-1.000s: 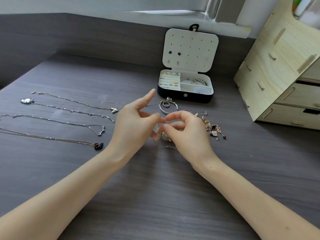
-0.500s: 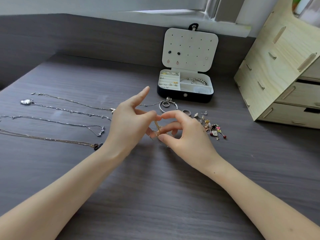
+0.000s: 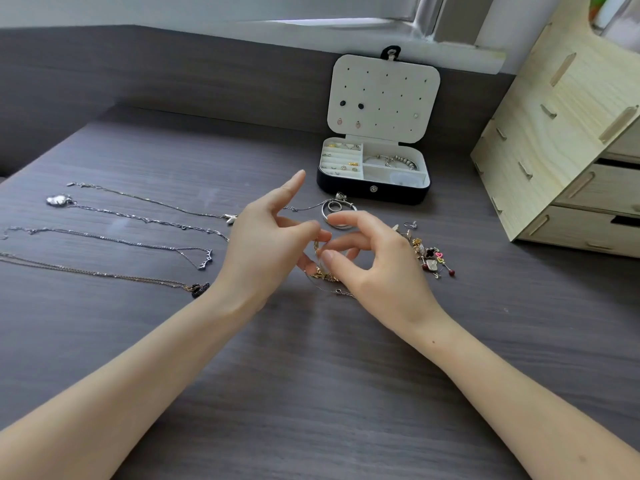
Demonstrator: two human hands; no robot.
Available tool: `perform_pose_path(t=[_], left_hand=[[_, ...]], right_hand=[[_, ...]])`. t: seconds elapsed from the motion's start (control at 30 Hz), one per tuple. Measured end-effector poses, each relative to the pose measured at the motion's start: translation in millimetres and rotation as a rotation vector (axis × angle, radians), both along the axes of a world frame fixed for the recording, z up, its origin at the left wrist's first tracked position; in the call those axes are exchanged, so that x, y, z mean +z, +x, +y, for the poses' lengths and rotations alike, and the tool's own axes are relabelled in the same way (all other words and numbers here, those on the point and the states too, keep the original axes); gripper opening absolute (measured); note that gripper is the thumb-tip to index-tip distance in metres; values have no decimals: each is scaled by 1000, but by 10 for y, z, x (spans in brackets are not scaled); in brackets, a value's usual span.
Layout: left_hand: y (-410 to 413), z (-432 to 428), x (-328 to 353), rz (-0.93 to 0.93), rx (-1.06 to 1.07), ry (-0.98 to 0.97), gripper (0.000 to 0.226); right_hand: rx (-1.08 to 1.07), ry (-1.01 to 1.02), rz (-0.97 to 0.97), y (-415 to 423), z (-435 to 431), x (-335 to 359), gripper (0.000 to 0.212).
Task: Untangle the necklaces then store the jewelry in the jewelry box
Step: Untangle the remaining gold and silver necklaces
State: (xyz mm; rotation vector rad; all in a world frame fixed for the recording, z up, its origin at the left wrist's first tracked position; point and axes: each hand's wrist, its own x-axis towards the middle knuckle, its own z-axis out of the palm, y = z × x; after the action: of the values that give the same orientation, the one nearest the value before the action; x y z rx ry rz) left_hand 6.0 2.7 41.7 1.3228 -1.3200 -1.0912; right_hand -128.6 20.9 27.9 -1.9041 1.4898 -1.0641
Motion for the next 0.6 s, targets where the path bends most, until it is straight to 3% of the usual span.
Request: perform_pose_path(t=[0.17,0.33,0.6], left_hand=[[3,5,15,-14,1,-11,68],[8,-7,3,7,-8,11,68],[18,-9,3,37,-18,39,67]], right_hand=[[-21,120,-196,50,-25,13,32],[32,248,-518,-19,-41,121,27],[78,411,-674,-107,-89,232,26]])
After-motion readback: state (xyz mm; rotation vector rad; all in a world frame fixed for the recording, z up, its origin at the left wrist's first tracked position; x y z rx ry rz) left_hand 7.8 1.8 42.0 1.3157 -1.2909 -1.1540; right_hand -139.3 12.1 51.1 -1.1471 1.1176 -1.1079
